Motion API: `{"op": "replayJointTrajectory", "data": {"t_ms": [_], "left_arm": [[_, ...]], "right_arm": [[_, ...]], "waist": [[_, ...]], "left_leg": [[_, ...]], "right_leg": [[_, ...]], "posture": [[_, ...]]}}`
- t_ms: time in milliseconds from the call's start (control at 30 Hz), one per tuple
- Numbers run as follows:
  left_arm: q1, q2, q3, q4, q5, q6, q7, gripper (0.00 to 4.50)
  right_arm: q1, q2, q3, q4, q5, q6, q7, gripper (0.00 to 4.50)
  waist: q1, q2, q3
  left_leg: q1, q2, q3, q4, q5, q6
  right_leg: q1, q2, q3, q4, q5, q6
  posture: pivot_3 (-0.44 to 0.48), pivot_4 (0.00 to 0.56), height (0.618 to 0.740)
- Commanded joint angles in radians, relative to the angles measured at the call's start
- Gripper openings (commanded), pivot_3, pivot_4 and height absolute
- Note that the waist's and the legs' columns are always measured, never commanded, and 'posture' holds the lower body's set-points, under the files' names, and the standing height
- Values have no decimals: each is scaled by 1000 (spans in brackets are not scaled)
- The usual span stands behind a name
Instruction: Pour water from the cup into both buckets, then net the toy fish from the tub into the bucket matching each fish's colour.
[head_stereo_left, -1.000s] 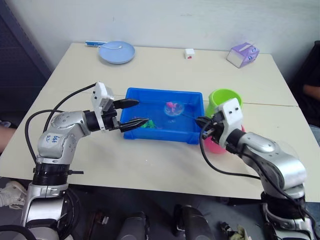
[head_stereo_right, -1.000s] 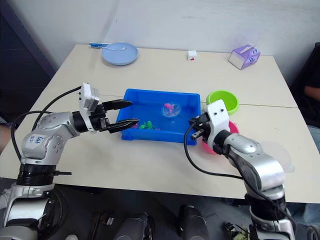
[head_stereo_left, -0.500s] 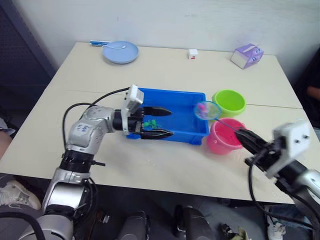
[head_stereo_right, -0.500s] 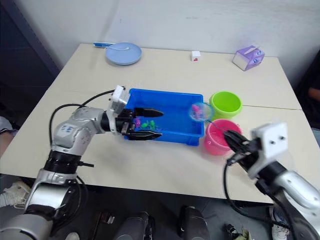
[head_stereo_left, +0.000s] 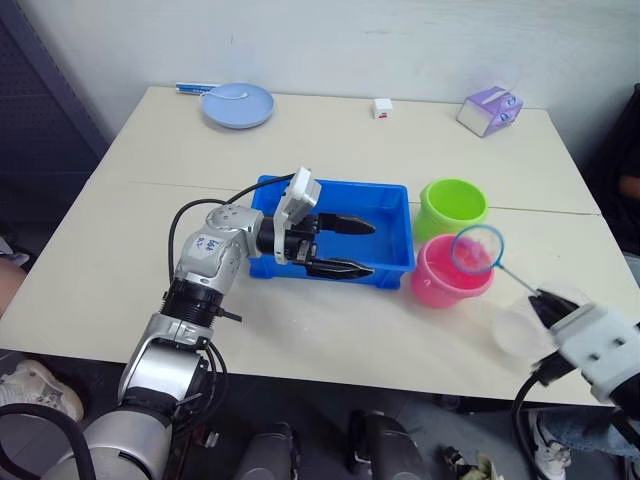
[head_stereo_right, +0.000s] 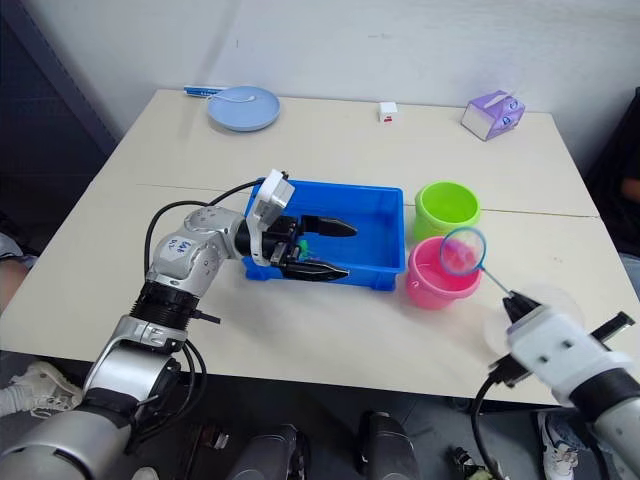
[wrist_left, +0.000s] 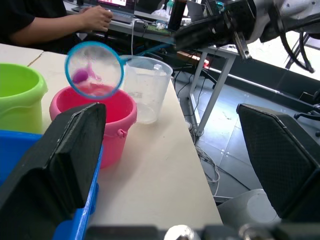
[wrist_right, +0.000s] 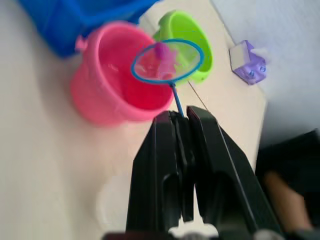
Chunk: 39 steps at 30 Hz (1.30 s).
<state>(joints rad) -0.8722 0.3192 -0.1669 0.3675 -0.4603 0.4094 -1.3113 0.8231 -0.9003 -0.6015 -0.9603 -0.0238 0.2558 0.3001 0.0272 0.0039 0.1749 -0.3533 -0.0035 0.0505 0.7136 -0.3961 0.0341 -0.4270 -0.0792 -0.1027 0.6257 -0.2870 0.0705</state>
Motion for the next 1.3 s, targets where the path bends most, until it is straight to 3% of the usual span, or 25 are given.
{"op": "replayJointTrajectory", "data": {"t_ms": [33,200,300,500,700,867,1167,1300], "left_arm": [[-27,-10,15,1,7,-31,-15,4500],[-31,-12,25,20,12,-49,-12,4500],[-25,-4,29,32,23,-57,-2,4500],[12,57,53,67,75,-96,44,4500],[153,213,134,-38,94,-72,120,4500],[281,330,220,-195,79,-3,206,4500],[447,402,327,-470,10,145,317,4500],[478,409,339,-526,-2,179,352,4500]], "right_arm": [[34,-3,-77,-24,-331,-154,55,774],[-56,72,-120,23,-393,-295,77,774],[-136,152,-55,42,-247,-256,100,774],[-436,218,182,-7,23,24,180,774],[-831,186,449,116,86,229,240,774],[-1045,158,636,307,41,198,328,774],[-1186,161,767,555,-10,34,408,774],[-1206,111,831,661,-120,-91,432,774]], "waist": [[0,0,0],[-2,-1,0],[-3,-1,0],[-11,0,0],[-31,0,0],[-20,0,0],[-8,-1,0],[-13,-1,0]], "left_leg": [[0,0,0,0,0,0],[1,0,0,0,0,0],[1,1,0,0,0,-1],[2,1,0,1,0,-1],[2,2,-2,1,0,-1],[-1,1,-6,2,0,-1],[-3,-2,-8,2,0,1],[-2,-2,-8,2,0,1]], "right_leg": [[0,0,0,0,0,0],[0,1,0,0,0,0],[0,1,0,1,0,0],[0,0,0,2,0,0],[0,-1,-1,2,0,-1],[-1,-3,-3,2,-1,-1],[0,-8,-5,0,0,-1],[0,-7,-5,1,0,-1]], "posture": [[0,150,740],[0,150,740],[0,150,740],[0,150,740],[0,150,740],[0,150,740],[0,150,740],[0,150,740]]}}
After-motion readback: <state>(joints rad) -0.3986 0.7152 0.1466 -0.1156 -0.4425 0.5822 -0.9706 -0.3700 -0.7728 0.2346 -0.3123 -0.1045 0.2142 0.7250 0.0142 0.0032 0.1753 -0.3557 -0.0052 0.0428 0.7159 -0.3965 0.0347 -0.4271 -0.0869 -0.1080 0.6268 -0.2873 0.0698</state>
